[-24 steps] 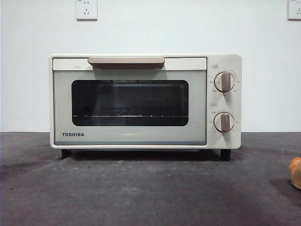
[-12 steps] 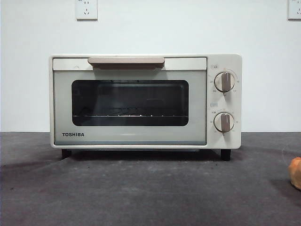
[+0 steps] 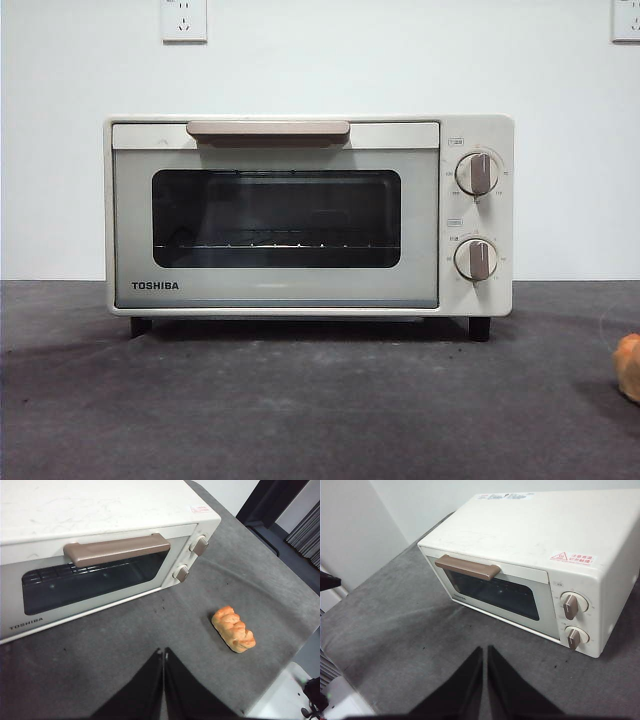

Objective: The left arm flap open the oven, the right arm pick bread and place it into oven, the left arm flap close the oven

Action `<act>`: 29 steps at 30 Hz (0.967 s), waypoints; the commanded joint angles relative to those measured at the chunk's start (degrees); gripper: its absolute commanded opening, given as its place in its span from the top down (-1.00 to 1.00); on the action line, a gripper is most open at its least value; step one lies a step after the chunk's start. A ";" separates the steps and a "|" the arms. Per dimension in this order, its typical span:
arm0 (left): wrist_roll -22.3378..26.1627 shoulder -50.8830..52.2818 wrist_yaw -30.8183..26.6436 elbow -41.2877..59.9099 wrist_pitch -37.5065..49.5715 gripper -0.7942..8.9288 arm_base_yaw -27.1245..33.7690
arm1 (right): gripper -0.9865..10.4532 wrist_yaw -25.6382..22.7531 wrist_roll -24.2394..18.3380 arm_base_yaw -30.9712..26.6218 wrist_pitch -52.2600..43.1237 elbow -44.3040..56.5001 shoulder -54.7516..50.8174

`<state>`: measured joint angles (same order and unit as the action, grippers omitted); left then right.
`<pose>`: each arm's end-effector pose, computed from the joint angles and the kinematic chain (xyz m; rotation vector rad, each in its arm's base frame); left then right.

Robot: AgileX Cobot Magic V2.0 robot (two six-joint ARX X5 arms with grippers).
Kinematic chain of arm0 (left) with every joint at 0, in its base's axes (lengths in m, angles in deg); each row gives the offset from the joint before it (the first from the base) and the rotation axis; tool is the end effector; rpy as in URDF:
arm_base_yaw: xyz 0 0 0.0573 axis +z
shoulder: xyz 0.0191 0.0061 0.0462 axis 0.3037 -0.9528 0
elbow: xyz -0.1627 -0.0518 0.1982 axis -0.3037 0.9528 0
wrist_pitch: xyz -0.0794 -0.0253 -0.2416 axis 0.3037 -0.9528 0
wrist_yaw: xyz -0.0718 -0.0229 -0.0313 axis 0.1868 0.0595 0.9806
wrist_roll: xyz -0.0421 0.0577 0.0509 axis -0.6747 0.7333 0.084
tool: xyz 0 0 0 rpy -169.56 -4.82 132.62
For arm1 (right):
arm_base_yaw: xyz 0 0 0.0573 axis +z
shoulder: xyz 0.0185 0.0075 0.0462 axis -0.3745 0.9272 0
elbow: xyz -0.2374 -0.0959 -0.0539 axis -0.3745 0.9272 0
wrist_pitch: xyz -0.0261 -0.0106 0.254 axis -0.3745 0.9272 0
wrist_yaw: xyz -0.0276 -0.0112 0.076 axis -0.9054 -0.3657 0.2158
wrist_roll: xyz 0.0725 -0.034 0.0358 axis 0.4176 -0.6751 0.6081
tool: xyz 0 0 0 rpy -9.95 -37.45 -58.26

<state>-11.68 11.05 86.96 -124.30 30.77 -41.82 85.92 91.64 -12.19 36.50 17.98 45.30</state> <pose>0.1414 -0.0945 0.3202 -0.1790 0.5299 -0.7496 0.1266 0.0648 0.3379 0.2071 0.4383 0.7366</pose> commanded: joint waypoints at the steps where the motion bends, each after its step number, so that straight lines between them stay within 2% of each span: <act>1: 1.97 -0.13 -0.09 -1.07 1.20 0.74 -0.26 | 0.73 0.04 -0.90 0.26 -0.50 -0.79 0.26; 4: 2.08 -0.13 -0.04 -1.07 3.39 0.58 -0.26 | 0.49 0.07 -0.83 0.26 -0.48 -0.79 0.26; 7: 2.05 -0.11 -0.04 -1.07 5.01 0.31 -0.26 | 0.27 0.07 -0.81 0.26 -0.48 -0.79 0.26; 8: 2.08 -0.13 -0.07 -1.07 5.44 0.12 -0.26 | 0.15 0.07 -0.76 0.26 -0.48 -0.79 0.24; 10: 2.05 -0.13 -0.07 -1.07 5.88 -0.10 -0.24 | 0.02 0.07 -0.66 0.26 -0.48 -0.79 0.24; 12: 2.05 -0.13 -0.09 -1.07 6.25 -0.23 -0.26 | -0.09 0.07 -0.57 0.26 -0.50 -0.79 0.24; 22: 1.99 -0.13 -0.07 -1.07 6.23 -0.24 -0.26 | -0.09 -1.05 0.37 0.26 2.80 -0.79 0.72; 29: 1.99 -0.13 -0.07 -1.07 6.23 -0.24 -0.26 | -0.09 -6.14 1.18 0.26 14.64 -0.79 6.69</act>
<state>-10.20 11.07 86.94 -124.30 36.30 -41.82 80.21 92.16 -12.19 50.64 17.98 50.79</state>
